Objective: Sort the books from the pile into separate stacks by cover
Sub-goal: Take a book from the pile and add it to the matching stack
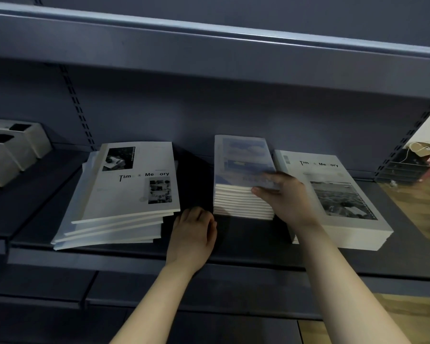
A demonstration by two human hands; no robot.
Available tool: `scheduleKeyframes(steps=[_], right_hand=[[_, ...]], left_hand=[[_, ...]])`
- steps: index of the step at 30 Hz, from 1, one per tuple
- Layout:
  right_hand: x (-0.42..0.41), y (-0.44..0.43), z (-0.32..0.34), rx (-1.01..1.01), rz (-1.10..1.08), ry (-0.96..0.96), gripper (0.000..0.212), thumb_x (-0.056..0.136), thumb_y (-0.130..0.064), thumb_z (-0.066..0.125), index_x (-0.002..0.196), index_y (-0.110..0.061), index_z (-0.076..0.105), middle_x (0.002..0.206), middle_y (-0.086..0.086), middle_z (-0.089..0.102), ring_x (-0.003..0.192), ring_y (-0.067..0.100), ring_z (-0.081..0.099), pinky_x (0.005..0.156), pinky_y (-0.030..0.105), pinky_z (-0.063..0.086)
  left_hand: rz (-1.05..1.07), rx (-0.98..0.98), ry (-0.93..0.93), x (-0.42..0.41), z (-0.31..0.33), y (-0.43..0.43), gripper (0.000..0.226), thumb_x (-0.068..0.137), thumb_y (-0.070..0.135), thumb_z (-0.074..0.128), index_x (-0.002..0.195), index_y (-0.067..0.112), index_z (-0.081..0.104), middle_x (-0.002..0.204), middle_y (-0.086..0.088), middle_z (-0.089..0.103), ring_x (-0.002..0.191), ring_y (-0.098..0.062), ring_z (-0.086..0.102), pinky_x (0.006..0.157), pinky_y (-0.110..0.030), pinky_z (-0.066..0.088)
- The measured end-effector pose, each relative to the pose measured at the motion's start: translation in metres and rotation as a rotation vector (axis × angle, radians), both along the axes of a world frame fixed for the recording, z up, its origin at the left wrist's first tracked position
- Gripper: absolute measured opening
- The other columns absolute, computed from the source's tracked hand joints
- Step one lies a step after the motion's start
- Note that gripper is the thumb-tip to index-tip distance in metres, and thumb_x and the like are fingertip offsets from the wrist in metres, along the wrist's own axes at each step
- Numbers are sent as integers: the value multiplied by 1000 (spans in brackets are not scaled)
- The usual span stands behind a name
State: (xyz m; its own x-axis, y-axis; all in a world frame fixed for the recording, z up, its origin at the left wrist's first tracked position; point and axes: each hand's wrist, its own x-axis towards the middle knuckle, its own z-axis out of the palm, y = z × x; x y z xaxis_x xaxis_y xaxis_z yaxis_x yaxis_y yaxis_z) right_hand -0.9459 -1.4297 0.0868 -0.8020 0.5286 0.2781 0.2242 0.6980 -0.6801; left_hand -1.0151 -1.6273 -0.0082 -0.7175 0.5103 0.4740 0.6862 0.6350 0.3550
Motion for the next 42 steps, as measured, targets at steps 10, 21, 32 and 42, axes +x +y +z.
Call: scheduleKeyframes(steps=[10, 21, 32, 42], right_hand=[[-2, 0, 1, 74, 37, -86, 37, 87, -23, 65, 123, -17, 60, 127, 6, 58, 118, 22, 53, 90, 18, 34], [22, -31, -22, 451, -86, 184, 22, 73, -4, 71, 93, -13, 71, 99, 6, 58, 95, 29, 51, 80, 31, 45], [28, -51, -65, 284, 100, -9, 8, 84, -15, 62, 86, -21, 67, 90, -5, 63, 82, 14, 59, 67, 25, 45], [26, -55, -86, 345, 91, 4, 8, 78, -13, 68, 84, -18, 69, 91, -1, 61, 93, 23, 54, 77, 34, 48]], left_hand=[[-57, -23, -44, 4, 5, -4, 9, 90, 20, 55, 91, 15, 63, 96, -1, 57, 87, -19, 53, 72, -27, 41], [-260, 231, -48, 9, 42, -28, 29, 91, 25, 42, 106, 16, 65, 99, 3, 62, 79, -7, 57, 70, -16, 42], [320, 89, 20, -51, 70, -109, 11, 86, 19, 59, 89, 13, 67, 84, -9, 63, 84, -35, 58, 69, -40, 47], [693, -93, -279, -74, 77, -132, 86, 73, 72, 55, 125, 3, 50, 121, -23, 56, 117, -43, 45, 88, -44, 40]])
